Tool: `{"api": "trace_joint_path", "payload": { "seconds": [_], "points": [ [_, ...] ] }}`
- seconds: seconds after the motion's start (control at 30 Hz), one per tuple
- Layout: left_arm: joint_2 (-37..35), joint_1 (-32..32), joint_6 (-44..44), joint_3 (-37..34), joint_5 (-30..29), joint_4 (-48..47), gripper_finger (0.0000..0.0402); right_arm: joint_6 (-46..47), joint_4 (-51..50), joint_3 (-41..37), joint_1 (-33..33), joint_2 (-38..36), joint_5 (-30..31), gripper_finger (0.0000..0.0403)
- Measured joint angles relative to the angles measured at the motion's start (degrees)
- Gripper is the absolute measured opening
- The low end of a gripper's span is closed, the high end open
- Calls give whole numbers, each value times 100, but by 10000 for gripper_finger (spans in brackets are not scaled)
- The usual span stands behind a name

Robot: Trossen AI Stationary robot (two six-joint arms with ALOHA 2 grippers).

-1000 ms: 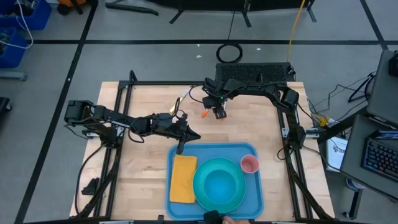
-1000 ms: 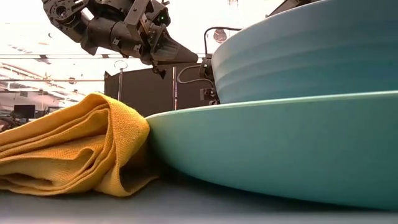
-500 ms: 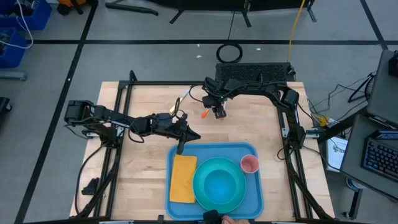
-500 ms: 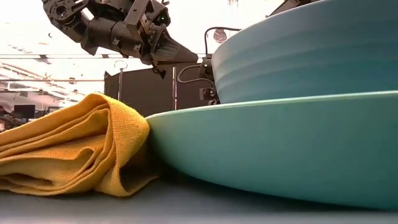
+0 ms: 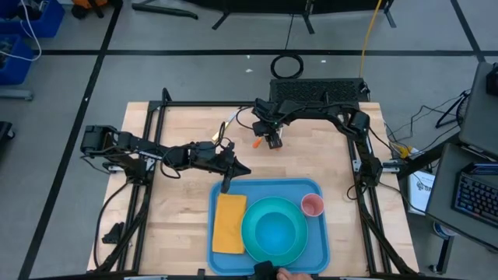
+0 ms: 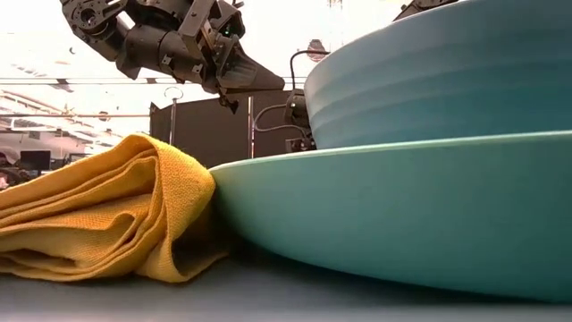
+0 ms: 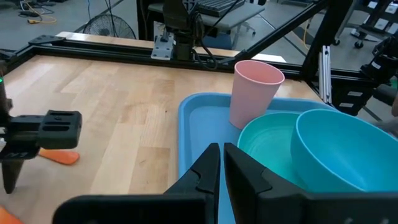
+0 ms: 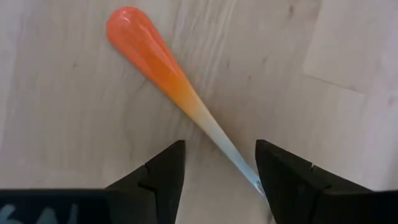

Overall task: Set up tray
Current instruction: Put the orange fork on top of the yellow table napkin

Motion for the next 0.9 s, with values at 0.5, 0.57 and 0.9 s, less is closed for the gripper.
{"api": "trace_joint_path", "payload": {
  "seconds": [0.5, 0.57, 0.9],
  "points": [
    [0, 0, 122, 0, 0, -81, 26, -132, -93, -3, -35, -6, 43, 105],
    [0, 0, 111, 0, -2, -75, 26, -144, -107, -4, -33, -7, 39, 86],
    [0, 0, 107, 0, -9, -72, 26, -341, -67, -4, -39, -6, 201, 7]
  ]
}}
